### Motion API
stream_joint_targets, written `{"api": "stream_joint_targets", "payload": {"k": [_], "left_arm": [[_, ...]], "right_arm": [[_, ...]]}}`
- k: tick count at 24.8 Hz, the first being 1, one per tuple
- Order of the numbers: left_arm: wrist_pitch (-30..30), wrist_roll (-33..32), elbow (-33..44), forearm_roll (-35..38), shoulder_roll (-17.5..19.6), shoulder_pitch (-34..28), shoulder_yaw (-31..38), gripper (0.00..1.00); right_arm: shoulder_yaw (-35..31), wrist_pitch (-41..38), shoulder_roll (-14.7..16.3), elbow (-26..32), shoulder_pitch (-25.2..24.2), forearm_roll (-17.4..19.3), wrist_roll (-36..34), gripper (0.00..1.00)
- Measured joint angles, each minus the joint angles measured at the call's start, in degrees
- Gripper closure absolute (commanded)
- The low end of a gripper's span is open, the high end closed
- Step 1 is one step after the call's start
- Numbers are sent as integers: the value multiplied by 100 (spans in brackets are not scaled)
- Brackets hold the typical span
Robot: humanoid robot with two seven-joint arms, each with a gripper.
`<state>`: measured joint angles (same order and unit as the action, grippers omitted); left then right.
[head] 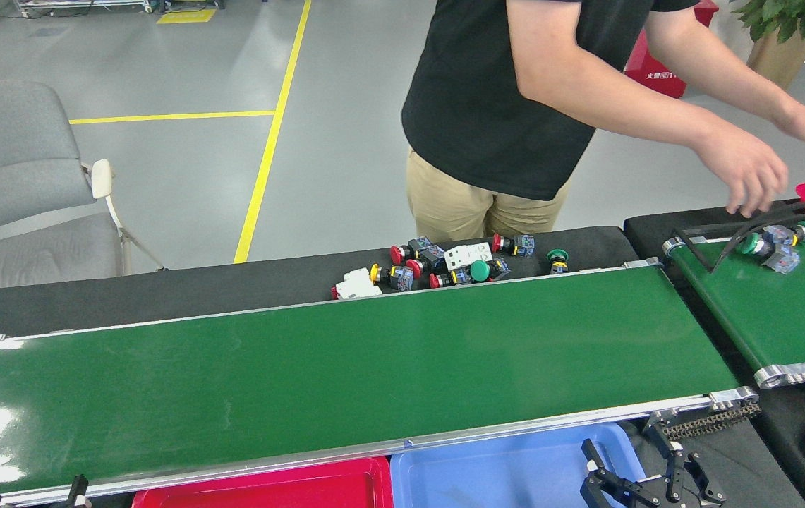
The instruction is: Pick switch part from conveyor to tray
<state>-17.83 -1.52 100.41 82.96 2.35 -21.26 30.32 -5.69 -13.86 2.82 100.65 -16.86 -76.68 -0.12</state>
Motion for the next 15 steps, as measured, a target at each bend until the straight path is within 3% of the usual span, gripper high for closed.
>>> {"api": "stream_joint_targets", "payload": {"k": [15], "left_arm": [[-48,21,-441,-1,56,629,-82,0]], "right_arm": [[-107,359,22,-63,28,6,-14,1]]}}
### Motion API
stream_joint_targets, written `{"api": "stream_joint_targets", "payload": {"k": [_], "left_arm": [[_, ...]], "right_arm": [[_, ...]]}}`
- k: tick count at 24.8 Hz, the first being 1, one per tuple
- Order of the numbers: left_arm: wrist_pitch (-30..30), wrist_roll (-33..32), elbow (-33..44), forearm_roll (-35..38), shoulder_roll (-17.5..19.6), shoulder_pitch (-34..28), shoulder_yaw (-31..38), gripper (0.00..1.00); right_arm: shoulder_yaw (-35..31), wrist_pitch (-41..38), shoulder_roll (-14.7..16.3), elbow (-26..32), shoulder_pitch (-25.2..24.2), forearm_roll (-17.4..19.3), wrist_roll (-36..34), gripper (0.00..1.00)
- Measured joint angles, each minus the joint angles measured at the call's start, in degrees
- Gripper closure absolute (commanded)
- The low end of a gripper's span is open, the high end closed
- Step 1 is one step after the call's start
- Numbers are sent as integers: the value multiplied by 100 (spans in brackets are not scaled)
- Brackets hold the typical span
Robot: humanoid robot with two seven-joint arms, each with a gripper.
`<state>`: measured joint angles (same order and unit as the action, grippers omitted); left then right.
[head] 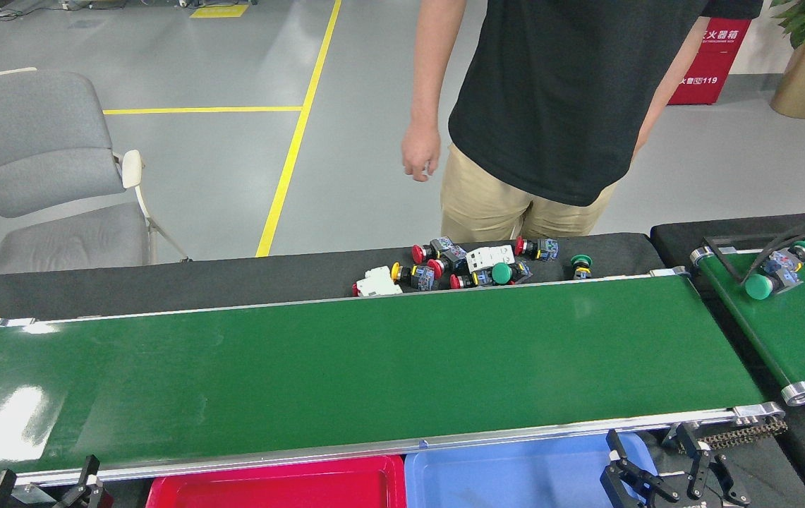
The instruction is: Pick switch part from conveyor to tray
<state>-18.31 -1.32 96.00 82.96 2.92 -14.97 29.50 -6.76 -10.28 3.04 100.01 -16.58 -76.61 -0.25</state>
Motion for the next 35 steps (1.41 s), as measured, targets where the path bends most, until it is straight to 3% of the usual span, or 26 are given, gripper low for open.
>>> {"api": "stream_joint_targets", "payload": {"k": [17,22,35], "left_arm": [[57,4,-189,24,12,152,-307,0],[56,4,-191,23,10,152,-284,0],[56,4,-180,20,10,129,-280,0]], "right_arm": [[-42,10,-7,-1,-208,85,-338,0],[-61,51,-194,1,-208,94,-230,0],[-98,58,-201,-20,15,107,-147,0]]}}
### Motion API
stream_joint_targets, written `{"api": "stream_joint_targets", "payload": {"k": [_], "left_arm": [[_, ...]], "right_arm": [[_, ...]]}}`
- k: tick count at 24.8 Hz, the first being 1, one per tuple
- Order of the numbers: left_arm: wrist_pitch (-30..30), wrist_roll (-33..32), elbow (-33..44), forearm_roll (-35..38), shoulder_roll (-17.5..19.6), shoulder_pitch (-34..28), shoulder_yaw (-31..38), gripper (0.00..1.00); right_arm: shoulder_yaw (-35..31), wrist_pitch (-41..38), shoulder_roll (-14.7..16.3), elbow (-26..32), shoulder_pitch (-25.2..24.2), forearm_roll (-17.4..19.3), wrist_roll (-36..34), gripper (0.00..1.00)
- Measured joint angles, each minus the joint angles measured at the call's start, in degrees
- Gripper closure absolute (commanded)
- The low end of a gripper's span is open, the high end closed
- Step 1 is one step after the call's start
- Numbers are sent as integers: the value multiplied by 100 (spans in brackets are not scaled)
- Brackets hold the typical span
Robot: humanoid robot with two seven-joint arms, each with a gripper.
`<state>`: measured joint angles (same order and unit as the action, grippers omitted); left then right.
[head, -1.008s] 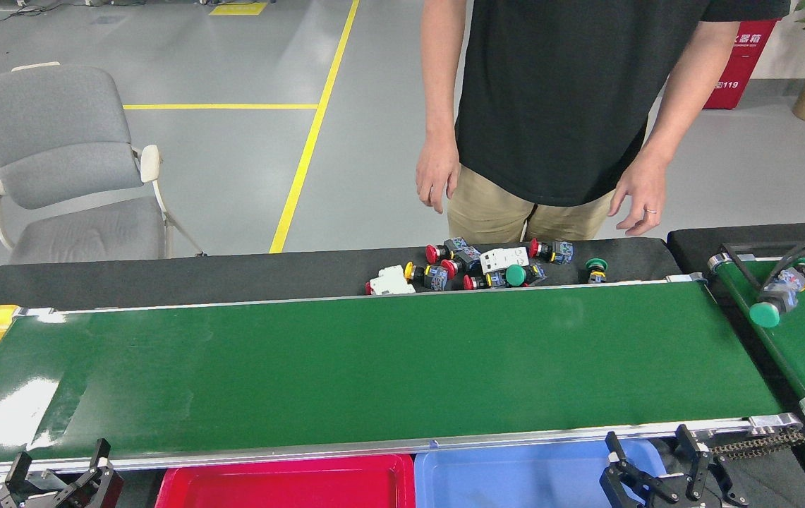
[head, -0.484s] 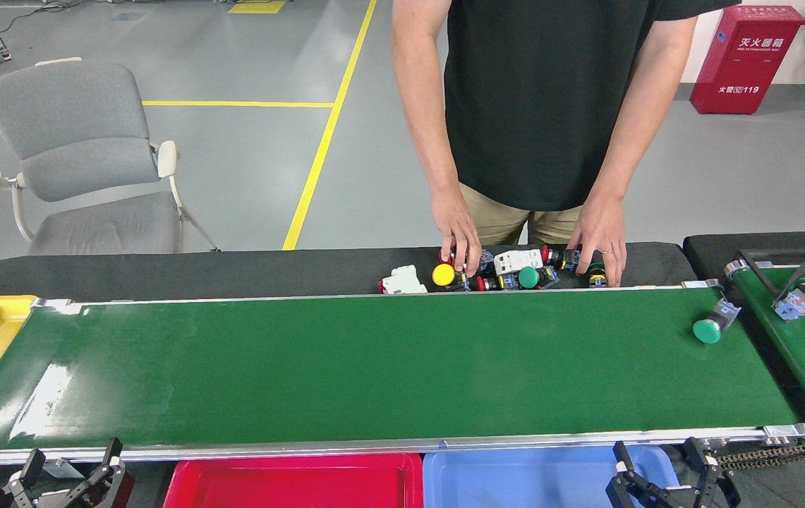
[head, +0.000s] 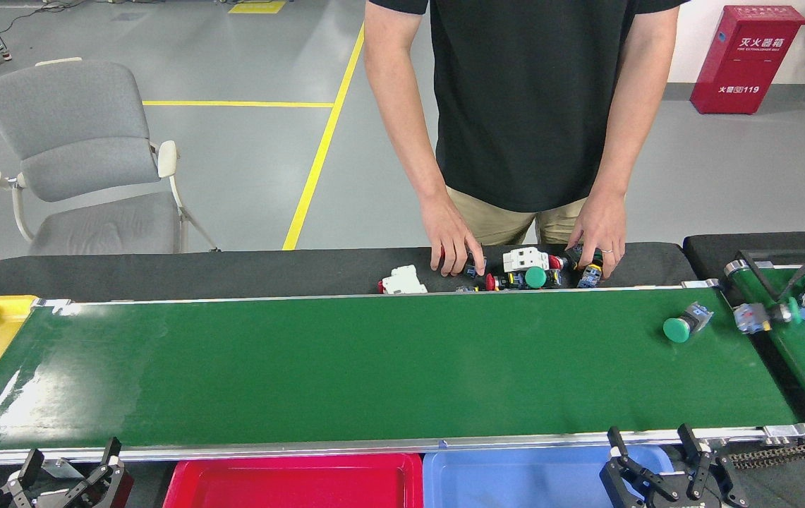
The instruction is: Pick switch part from conveyor to tray
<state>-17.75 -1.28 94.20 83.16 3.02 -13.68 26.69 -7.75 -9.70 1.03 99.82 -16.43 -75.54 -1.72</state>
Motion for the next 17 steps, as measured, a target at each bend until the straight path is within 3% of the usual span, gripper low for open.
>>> {"api": "stream_joint_targets", "payload": {"k": [7,13,17], "left_arm": [[0,0,9,0,0,-57,-2,0],[1,0,9,0,0,-58,-25,0],[4,0,8,0,2,-56,-48,0]], "right_arm": [[-92,0,0,-13,36,9,38,0],[-215,8,0,-317,651,159,445,1],[-195,54,1,-489,1019,-58,713,1]]}}
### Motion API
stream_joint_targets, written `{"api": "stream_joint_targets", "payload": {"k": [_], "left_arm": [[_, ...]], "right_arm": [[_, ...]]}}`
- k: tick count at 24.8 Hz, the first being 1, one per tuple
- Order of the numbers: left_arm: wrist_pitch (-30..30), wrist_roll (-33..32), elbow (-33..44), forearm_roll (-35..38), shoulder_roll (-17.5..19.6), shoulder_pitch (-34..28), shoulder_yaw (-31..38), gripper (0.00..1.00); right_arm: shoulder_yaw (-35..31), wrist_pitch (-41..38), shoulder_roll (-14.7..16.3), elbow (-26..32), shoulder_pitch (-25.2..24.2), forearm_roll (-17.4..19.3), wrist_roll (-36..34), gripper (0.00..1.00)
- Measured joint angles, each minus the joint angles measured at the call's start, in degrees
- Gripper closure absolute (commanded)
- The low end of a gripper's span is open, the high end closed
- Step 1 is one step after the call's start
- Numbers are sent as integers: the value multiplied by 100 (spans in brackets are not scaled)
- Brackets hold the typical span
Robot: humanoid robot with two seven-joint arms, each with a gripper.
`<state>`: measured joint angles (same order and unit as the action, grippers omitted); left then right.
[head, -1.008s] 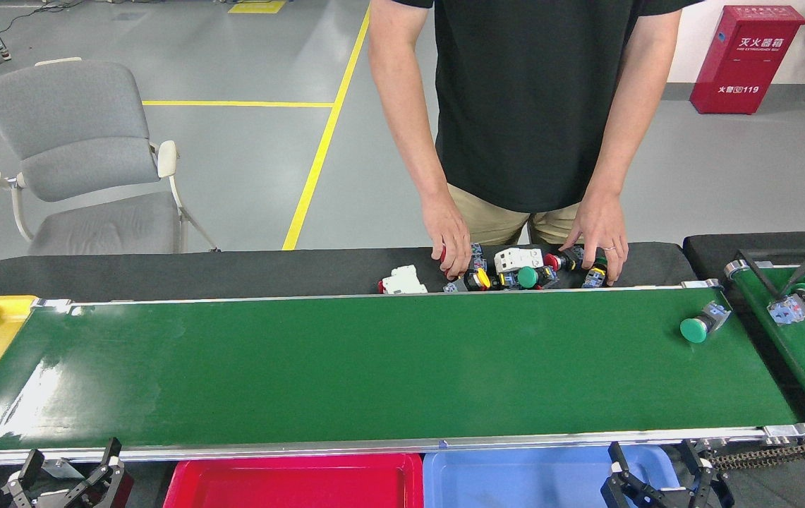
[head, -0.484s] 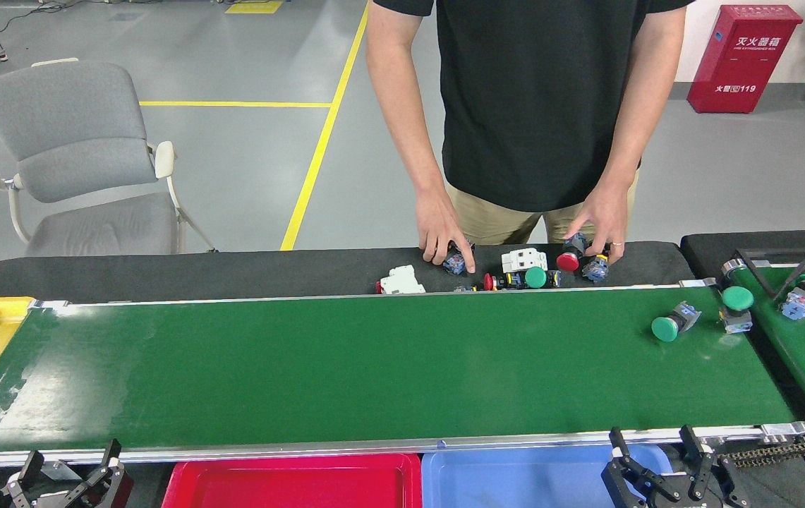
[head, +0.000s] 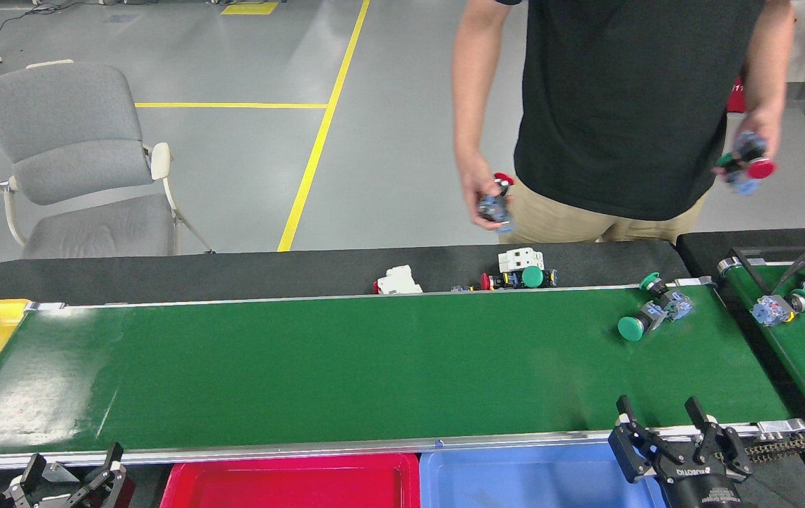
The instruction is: Pick switch part from conveyor to tray
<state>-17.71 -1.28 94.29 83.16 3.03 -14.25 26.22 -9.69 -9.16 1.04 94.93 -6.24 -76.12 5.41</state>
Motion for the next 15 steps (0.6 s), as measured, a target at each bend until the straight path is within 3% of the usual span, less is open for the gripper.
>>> {"api": "stream_joint_targets", "payload": {"k": [3,8,15], "left_arm": [[0,0,-8,1,0,1,-8,0],[-17,0,-32,8,0,3,-14,0],[-23,0,-91,12,0,28,-184,0]], "right_arm": [[218,391,-19,-342,515,-306,194,1],[752,1077,-19,-1207,1413,-361,287,0],[1306,1533,-31,-1964,1829,-361,295,1]]}}
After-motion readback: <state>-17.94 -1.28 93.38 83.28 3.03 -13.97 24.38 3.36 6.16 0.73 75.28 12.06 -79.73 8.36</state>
